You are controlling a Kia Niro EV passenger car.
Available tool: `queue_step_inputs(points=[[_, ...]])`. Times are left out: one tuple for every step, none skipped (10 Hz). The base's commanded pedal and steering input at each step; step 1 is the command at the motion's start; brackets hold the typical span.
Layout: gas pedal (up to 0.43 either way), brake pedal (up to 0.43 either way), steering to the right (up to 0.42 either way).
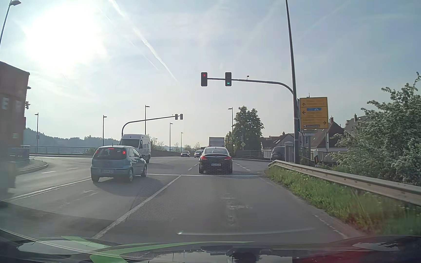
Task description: Follow the waypoints while adhering to traffic rules and regulations
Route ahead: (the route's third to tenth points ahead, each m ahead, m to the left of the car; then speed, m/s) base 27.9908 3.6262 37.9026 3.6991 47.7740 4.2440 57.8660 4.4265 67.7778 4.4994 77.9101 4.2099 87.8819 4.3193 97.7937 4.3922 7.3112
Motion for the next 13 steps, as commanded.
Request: queue_step_inputs(points=[[0.248, 0.000, -0.002], [0.248, 0.000, -0.002], [0.240, 0.000, -0.002], [0.240, 0.000, -0.003], [0.220, 0.000, -0.003], [0.209, 0.000, -0.003], [0.209, 0.000, -0.003], [0.209, 0.000, -0.003], [0.189, 0.000, -0.004], [0.169, 0.000, -0.004], [0.157, 0.000, -0.004], [0.157, 0.000, -0.004], [0.157, 0.000, -0.004]])
